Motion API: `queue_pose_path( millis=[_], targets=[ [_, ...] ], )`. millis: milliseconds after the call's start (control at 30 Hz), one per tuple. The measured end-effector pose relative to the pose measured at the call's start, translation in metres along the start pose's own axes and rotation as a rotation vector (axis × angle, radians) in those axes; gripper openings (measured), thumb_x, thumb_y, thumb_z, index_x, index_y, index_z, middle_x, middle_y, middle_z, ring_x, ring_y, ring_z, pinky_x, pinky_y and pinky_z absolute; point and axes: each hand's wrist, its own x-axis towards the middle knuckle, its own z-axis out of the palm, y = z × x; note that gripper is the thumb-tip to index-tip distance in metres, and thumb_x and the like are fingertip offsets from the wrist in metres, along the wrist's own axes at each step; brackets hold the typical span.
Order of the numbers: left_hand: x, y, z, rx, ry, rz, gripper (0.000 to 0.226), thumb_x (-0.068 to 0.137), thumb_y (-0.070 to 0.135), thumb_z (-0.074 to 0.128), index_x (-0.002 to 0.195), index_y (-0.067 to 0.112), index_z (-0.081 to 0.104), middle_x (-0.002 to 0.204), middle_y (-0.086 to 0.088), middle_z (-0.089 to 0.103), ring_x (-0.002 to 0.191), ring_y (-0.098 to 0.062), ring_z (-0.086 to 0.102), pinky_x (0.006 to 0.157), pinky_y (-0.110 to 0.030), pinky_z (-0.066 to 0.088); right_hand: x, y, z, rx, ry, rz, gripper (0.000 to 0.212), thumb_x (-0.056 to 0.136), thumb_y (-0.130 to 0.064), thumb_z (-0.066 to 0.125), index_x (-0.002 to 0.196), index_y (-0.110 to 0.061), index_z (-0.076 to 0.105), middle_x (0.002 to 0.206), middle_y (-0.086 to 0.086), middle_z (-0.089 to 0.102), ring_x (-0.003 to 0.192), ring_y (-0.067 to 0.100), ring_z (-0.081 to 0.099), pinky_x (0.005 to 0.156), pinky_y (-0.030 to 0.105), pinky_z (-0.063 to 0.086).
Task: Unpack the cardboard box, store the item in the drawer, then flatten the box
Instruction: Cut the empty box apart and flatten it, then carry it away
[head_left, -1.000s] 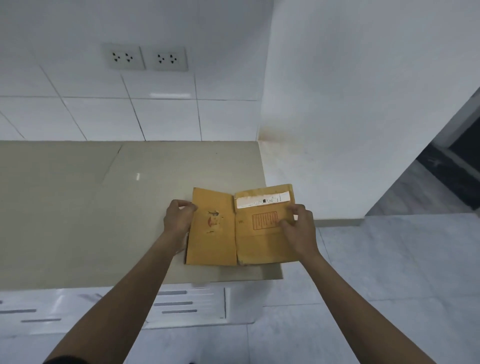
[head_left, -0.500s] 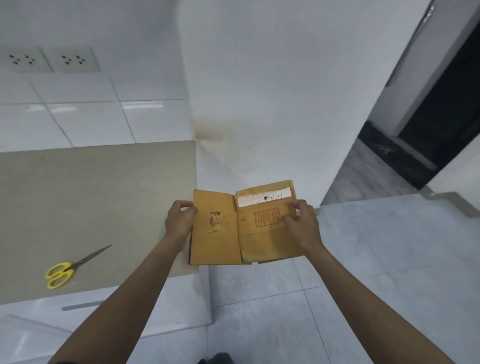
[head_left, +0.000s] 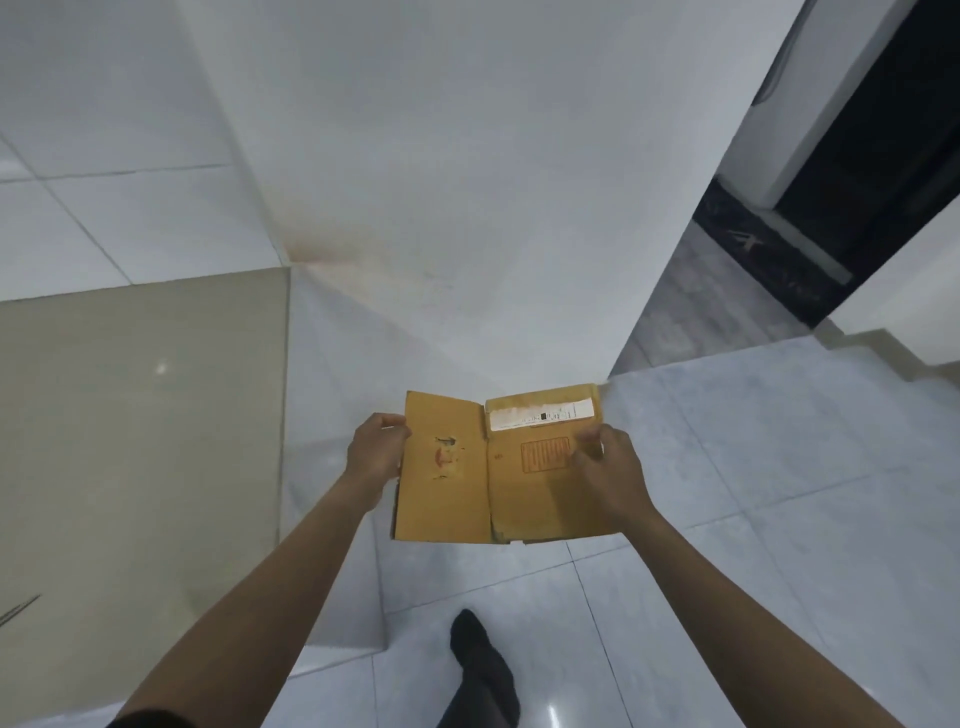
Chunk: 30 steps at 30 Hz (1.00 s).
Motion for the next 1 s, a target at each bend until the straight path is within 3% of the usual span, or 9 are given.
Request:
queue_pose_path(
  millis=[133,200,300,567,667,800,1000],
  targets=[
    [0.051,-0.006,0.022,0.037,0.015,-0.082,0.014,0.082,0.016,0.054,0.087,0.025,0.063,0.096,-0.009,0.07,0.089,-0.027,0.066,0.076,-0.04,0.057,0.05,0.012,0.014,-0.005,-0.129,0.047,0.021,0.095,-0.025,0.055,0.115,-0.017,0.057,0.127,0.004,0.057,0.108,0.018,0.057,0.094,0.034,0.049],
    [0.079,-0.011,0.036,0.088,0.017,-0.129,0.012,0.086,0.019,0.054,0.092,0.022,0.064,0.103,-0.012,0.068,0.098,-0.031,0.065,0.089,-0.047,0.055,0.076,0.023,0.021,0.009,-0.188,0.069,0.025,0.096,-0.029,0.053,0.118,-0.017,0.059,0.125,0.004,0.061,0.111,0.023,0.06,0.098,0.043,0.051],
    [0.121,-0.021,0.06,0.197,0.025,-0.146,0.017,0.091,0.021,0.051,0.104,0.016,0.063,0.114,-0.012,0.062,0.104,-0.03,0.06,0.095,-0.05,0.052,0.117,0.04,0.033,-0.02,-0.237,0.111,0.029,0.097,-0.027,0.052,0.122,-0.014,0.057,0.13,0.007,0.059,0.114,0.025,0.059,0.102,0.047,0.048],
    [0.222,-0.083,0.111,0.354,-0.029,-0.158,0.017,0.093,0.022,0.046,0.099,0.018,0.062,0.093,0.006,0.057,0.088,-0.017,0.056,0.092,-0.047,0.051,0.23,0.115,0.094,-0.017,-0.382,0.155,0.033,0.098,-0.02,0.049,0.129,-0.008,0.048,0.14,0.011,0.049,0.122,0.032,0.053,0.105,0.053,0.043],
    [0.272,-0.128,0.127,0.349,-0.014,-0.181,0.015,0.092,0.022,0.049,0.094,0.018,0.063,0.096,0.003,0.061,0.093,-0.021,0.059,0.092,-0.047,0.05,0.276,0.161,0.14,-0.075,-0.418,0.124,0.032,0.098,-0.018,0.049,0.128,-0.008,0.051,0.138,0.012,0.05,0.123,0.03,0.052,0.107,0.045,0.042],
    [0.339,-0.2,0.151,0.354,0.02,-0.185,0.017,0.092,0.022,0.049,0.095,0.014,0.064,0.094,0.003,0.063,0.095,-0.025,0.061,0.089,-0.049,0.051,0.329,0.226,0.205,-0.099,-0.454,0.083,0.031,0.099,-0.025,0.047,0.127,-0.013,0.052,0.137,0.008,0.053,0.12,0.027,0.055,0.104,0.049,0.046],
    [0.447,-0.311,0.191,0.38,0.083,-0.092,0.016,0.094,0.026,0.049,0.098,0.024,0.064,0.105,0.003,0.059,0.096,-0.021,0.056,0.076,-0.033,0.042,0.406,0.328,0.299,-0.164,-0.45,-0.008,0.031,0.098,-0.027,0.048,0.126,-0.015,0.05,0.139,0.008,0.05,0.121,0.027,0.054,0.104,0.046,0.046]
  ],
)
